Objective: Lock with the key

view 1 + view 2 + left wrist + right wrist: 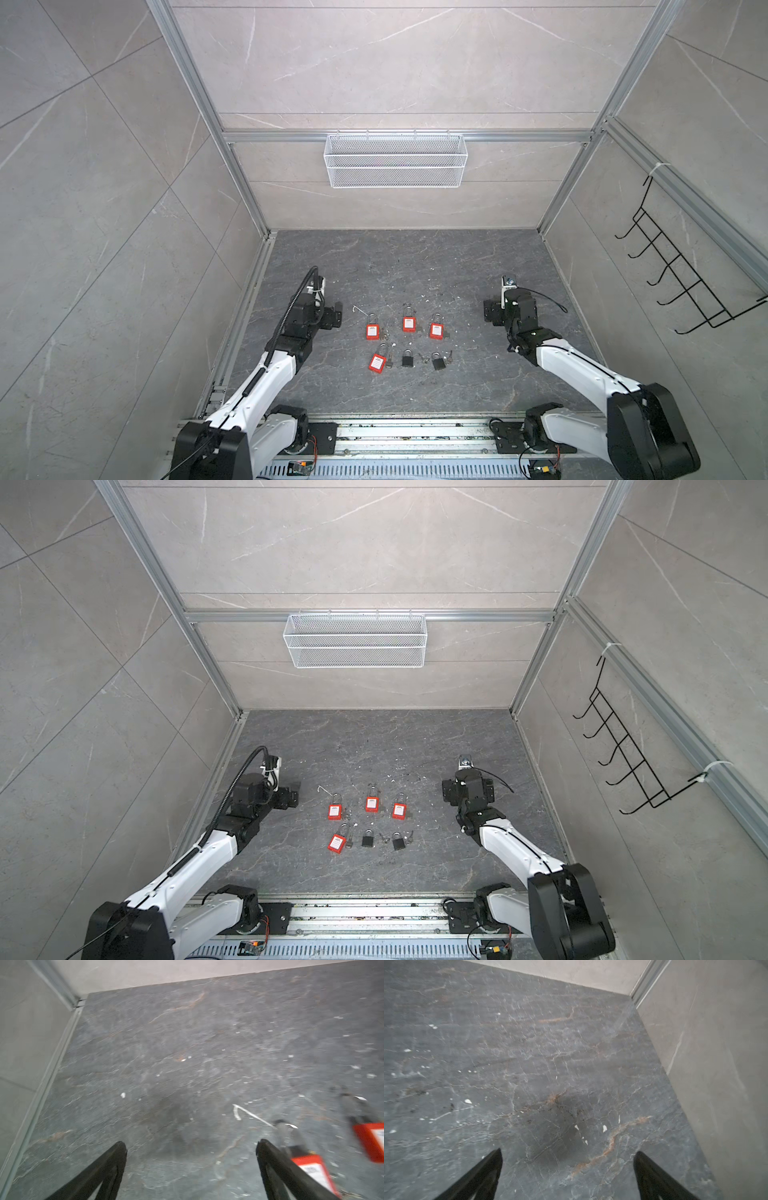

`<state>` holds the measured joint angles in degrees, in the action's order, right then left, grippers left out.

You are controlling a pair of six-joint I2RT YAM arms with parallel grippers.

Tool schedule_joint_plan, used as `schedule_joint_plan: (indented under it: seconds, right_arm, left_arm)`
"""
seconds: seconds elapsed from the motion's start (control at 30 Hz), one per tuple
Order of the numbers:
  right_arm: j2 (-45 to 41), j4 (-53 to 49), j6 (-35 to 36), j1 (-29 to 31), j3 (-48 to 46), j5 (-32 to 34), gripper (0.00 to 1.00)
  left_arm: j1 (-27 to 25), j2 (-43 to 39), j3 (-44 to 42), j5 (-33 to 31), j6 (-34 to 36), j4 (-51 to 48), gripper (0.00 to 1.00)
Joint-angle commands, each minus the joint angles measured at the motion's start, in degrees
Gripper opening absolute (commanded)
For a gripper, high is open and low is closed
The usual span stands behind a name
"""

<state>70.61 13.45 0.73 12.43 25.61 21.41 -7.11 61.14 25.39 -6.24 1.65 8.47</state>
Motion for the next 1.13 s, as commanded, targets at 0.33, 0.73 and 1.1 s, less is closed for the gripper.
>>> schedule_joint_plan:
  seconds: [0.33,0.73,1.1]
  right_arm:
    - [15.3,38.4,-0.2,-9.1,-6.4,-23.0,1.0]
    - [16.2,39.2,-1.3,-9.8,-6.1,-22.5,0.99]
    - [16.3,38.8,-1.6,-9.9,-5.8,-22.3,1.0]
  left_arm:
    - [12.2,24.0,-7.4,10.9,-1.5,43.9,1.0]
    - [12.1,24.8,-4.4,9.3,-1.7,39.3,1.0]
    - [11.9,24.7,-4.2,7.4,-2.4,39.0,1.0]
